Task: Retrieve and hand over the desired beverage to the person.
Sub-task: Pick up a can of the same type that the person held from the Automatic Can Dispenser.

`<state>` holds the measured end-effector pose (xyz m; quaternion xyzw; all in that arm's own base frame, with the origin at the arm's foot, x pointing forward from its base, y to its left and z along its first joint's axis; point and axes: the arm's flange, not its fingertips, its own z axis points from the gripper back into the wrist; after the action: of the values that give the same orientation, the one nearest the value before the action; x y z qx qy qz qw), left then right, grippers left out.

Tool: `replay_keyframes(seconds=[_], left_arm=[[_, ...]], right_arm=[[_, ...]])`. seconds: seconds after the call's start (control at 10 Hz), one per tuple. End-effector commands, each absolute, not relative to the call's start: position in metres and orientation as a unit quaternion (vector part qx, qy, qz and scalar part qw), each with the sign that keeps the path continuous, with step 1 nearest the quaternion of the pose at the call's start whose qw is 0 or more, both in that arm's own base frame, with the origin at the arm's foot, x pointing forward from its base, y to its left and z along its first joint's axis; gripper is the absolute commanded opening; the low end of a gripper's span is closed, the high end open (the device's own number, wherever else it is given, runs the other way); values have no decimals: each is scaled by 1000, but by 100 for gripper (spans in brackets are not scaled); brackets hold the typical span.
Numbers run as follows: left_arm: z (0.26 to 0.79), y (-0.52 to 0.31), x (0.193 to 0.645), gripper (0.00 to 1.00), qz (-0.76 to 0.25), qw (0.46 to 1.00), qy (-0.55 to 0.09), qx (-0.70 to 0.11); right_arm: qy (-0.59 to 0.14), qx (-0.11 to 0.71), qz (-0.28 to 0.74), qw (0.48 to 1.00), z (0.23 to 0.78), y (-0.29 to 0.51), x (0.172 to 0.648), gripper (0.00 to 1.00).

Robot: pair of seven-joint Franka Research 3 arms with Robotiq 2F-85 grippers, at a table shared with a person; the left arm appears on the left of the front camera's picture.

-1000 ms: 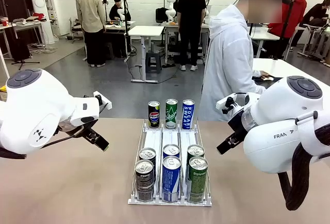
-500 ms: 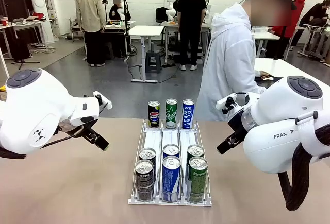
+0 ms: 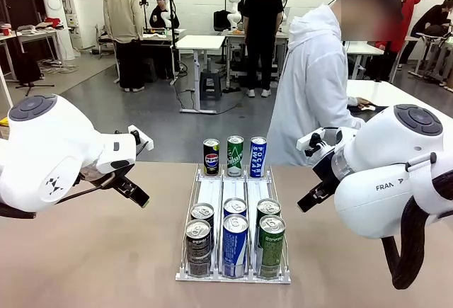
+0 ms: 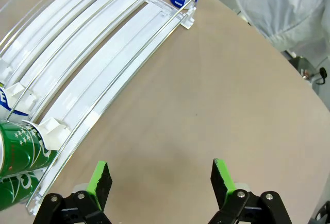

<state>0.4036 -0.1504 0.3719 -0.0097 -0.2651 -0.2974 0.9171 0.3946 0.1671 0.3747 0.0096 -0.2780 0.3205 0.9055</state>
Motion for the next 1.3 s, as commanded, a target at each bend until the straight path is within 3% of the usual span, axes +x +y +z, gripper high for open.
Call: replay_keyframes(seconds=[0.0, 0.3, 0.4, 0.9, 1.2], left_arm=[[372, -150, 404, 100, -297, 917, -265, -10], [372, -150, 404, 100, -297, 917, -265, -10], [397, -151, 391, 100, -283, 920, -268, 27], [583, -173, 337, 100, -337, 889, -299, 79], [640, -175, 325, 100, -323, 887, -320, 80]], right_arm=[[-278, 10, 320, 906, 375, 167, 395, 100], [-278, 10, 320, 906, 375, 167, 395, 100], [-278, 10, 320, 905, 375, 167, 395, 100], [-326, -54, 310, 892, 563, 136, 329, 100], [-361, -70, 288, 885, 634, 131, 302, 100]])
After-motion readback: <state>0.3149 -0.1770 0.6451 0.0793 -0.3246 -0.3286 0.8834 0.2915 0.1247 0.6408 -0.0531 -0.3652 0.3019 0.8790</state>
